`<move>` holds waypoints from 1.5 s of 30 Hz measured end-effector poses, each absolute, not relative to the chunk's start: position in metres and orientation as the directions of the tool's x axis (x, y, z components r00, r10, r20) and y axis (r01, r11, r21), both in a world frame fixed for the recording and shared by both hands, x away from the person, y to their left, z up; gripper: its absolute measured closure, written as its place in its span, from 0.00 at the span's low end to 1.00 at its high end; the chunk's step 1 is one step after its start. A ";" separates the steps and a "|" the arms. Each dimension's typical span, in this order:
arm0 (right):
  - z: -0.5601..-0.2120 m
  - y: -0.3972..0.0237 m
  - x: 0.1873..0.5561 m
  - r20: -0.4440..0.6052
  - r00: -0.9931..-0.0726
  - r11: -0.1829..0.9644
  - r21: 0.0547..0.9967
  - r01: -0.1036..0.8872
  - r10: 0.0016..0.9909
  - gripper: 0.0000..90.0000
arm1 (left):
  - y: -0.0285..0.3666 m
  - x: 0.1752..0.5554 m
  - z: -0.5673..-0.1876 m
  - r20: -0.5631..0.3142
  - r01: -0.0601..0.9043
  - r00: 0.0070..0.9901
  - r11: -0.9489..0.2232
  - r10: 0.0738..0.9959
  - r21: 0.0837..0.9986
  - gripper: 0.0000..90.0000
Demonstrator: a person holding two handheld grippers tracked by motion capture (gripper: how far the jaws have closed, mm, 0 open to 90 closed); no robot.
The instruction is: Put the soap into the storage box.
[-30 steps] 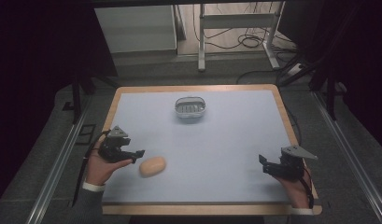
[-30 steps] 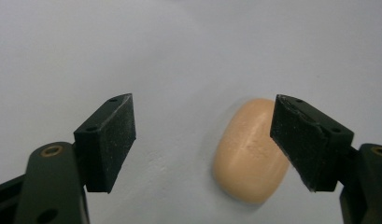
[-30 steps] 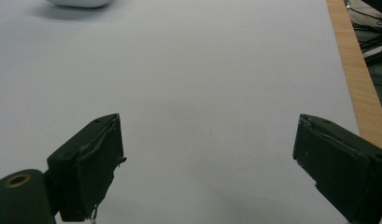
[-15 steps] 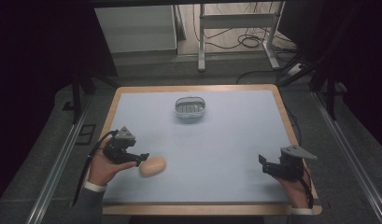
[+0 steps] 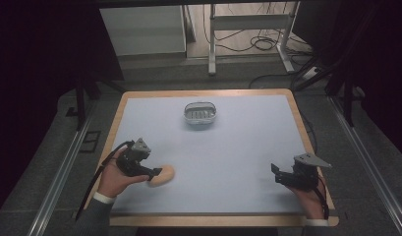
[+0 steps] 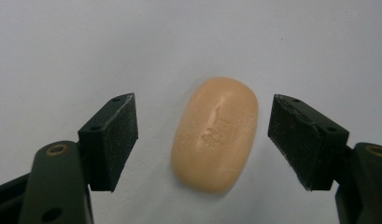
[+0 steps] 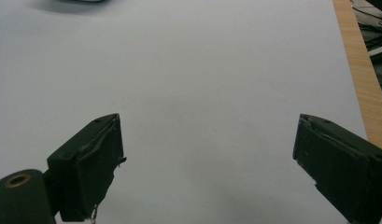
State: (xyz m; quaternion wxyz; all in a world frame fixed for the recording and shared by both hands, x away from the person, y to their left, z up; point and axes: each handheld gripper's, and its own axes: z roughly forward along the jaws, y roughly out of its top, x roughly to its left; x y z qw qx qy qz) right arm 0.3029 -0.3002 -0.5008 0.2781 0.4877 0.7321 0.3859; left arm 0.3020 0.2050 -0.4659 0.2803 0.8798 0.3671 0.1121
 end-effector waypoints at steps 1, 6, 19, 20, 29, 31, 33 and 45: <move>-0.501 -0.300 0.303 -0.032 -0.371 0.229 0.835 0.500 0.928 0.09 | 0.204 0.302 -0.467 -0.010 0.584 0.709 -0.579 0.705 0.570 0.27; -0.501 -0.300 0.303 -0.033 -0.372 0.231 0.834 0.501 0.928 0.09 | 0.198 0.303 -0.474 -0.012 0.585 0.720 -0.598 0.694 0.547 0.27; -0.504 -0.298 0.304 -0.039 -0.374 0.241 0.826 0.510 0.927 0.09 | 0.183 0.310 -0.495 -0.018 0.592 0.753 -0.665 0.658 0.454 0.26; -0.504 -0.298 0.304 -0.040 -0.374 0.242 0.826 0.510 0.927 0.09 | 0.182 0.311 -0.498 -0.019 0.593 0.755 -0.670 0.656 0.446 0.26; -0.505 -0.298 0.305 -0.044 -0.374 0.246 0.823 0.512 0.926 0.09 | 0.181 0.317 -0.508 -0.027 0.604 0.758 -0.686 0.651 0.407 0.28; -0.506 -0.298 0.305 -0.046 -0.375 0.248 0.822 0.513 0.926 0.09 | 0.180 0.318 -0.510 -0.027 0.603 0.759 -0.688 0.650 0.404 0.28; -0.506 -0.298 0.305 -0.048 -0.376 0.251 0.821 0.513 0.925 0.09 | 0.180 0.319 -0.512 -0.028 0.607 0.758 -0.689 0.652 0.396 0.28; -0.507 -0.298 0.306 -0.047 -0.369 0.248 0.818 0.518 0.928 0.09 | 0.178 0.323 -0.517 -0.040 0.600 0.771 -0.702 0.636 0.384 0.32</move>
